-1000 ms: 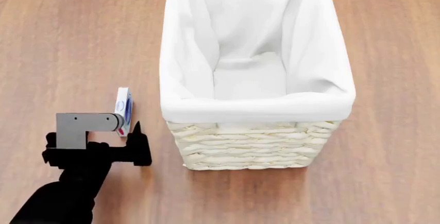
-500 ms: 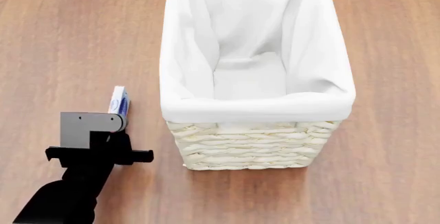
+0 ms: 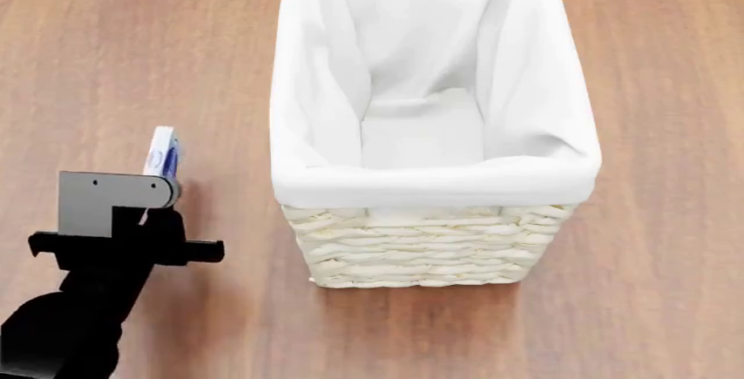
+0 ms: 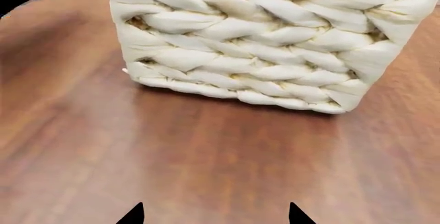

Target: Pick up the cream cheese box, and put it in the basket.

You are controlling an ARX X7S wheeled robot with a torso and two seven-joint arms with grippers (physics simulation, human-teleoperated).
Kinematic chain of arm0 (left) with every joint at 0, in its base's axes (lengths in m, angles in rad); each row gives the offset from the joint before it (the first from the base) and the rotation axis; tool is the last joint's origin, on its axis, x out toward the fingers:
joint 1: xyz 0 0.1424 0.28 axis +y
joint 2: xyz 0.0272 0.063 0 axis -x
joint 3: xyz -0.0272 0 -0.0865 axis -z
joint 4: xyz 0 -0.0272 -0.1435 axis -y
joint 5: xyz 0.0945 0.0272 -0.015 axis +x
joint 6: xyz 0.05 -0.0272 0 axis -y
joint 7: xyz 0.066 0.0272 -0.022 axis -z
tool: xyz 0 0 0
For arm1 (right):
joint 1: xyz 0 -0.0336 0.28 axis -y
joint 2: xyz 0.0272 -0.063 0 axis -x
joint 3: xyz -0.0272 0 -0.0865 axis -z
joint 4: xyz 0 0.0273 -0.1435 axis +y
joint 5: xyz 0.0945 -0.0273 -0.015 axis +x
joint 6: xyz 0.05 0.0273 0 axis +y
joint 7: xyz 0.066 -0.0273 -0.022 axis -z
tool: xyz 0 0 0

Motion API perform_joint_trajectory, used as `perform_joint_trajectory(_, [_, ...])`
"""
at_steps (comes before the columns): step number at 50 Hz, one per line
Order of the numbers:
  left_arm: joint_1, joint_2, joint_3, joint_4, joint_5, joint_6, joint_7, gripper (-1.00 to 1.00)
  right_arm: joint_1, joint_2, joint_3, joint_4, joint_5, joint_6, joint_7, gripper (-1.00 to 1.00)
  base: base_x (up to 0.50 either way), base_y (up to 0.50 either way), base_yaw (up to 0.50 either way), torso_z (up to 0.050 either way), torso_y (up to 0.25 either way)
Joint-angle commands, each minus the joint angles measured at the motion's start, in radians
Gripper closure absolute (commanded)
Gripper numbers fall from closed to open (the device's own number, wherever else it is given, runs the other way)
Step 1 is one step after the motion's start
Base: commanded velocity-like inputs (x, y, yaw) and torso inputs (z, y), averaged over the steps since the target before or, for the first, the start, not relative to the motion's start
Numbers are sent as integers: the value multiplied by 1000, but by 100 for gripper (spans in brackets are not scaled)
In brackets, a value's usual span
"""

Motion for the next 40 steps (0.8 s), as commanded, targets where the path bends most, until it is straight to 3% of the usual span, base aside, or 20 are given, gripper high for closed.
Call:
perform_joint_trajectory(1, [74,-167,16,572,-25,-410,-105,100,-11,8,-2,-26,8,5,6,-100,0,0,0,0,0])
perform_joint_trajectory(16, [-85,-335,61,1140,-41,-967,-208,100,-20,12,-18,-34,5,0,11,-100,0,0,0,0,0])
perform_joint_trajectory(23, [-189,-336,25,1294,-129,-1194,-182,100,-22,15,-19,-40,7,2,15,-100,0,0,0,0,0])
perform_joint_trajectory(28, [-352,-295,10,1368,-209,-1396,-154,100,-23,15,-26,-37,3,-1,18,-100,0,0,0,0,0])
perform_joint_trajectory(30, [-394,-284,-3,1381,-260,-1435,-143,100,-22,14,-27,-36,3,0,19,-100,0,0,0,0,0])
perform_joint_trajectory(34, [-544,-329,35,1302,-620,-1436,-401,100,-27,16,-33,-41,0,-2,20,-100,0,0,0,0,0])
perform_joint_trajectory(40, [-679,-315,168,1267,-628,-1387,-318,100,-25,20,-35,-44,3,-3,19,-100,0,0,0,0,0])
